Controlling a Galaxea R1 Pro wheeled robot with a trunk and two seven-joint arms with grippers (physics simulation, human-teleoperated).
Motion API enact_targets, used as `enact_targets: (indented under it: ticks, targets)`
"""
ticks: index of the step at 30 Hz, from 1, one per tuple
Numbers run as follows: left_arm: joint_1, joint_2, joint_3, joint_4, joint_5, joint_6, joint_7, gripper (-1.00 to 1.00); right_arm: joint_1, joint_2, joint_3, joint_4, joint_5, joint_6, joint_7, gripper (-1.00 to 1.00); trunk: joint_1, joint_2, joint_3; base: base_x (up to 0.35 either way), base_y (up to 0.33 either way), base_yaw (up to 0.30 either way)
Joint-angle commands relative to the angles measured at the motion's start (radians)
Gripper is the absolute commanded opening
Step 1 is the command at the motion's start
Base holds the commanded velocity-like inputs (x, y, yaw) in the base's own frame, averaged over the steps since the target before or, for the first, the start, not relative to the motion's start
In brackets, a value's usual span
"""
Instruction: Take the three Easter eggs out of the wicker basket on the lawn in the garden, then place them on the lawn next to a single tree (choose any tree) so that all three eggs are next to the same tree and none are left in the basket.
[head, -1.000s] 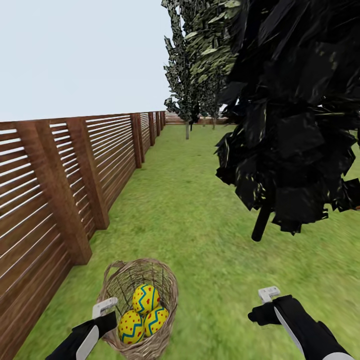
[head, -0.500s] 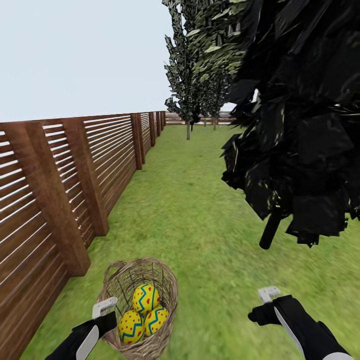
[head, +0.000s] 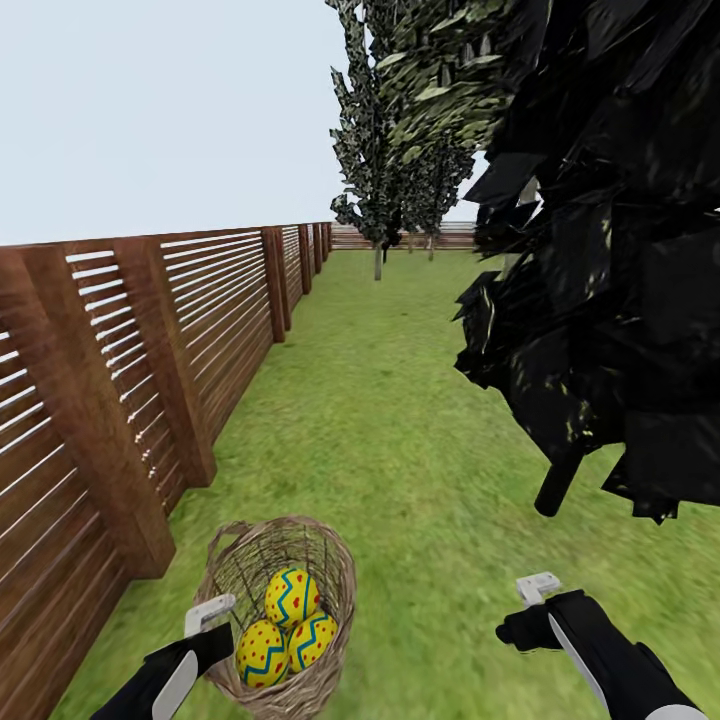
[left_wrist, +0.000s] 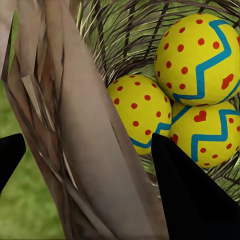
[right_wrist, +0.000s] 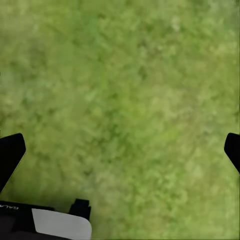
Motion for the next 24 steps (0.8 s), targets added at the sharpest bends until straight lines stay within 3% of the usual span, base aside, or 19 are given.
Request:
enact_targets:
  ticks: [1, 24]
  targets:
    - [-0.001, 0.000, 0.001, -0.003, 0.011, 0.006, 0.004, -1.00, -0.001, -0.001, 0.003, -0.001, 0.000, 0.005, 0.002, 1.00, 0.001, -0.001, -0.002, 0.339, 0.092, 0.000]
    - [0.000, 0.000, 0.001, -0.003, 0.011, 0.005, 0.004, -1.00, -0.001, -0.001, 0.003, -0.001, 0.000, 0.005, 0.002, 1.00, 0.001, -0.001, -0.002, 0.339, 0.090, 0.000]
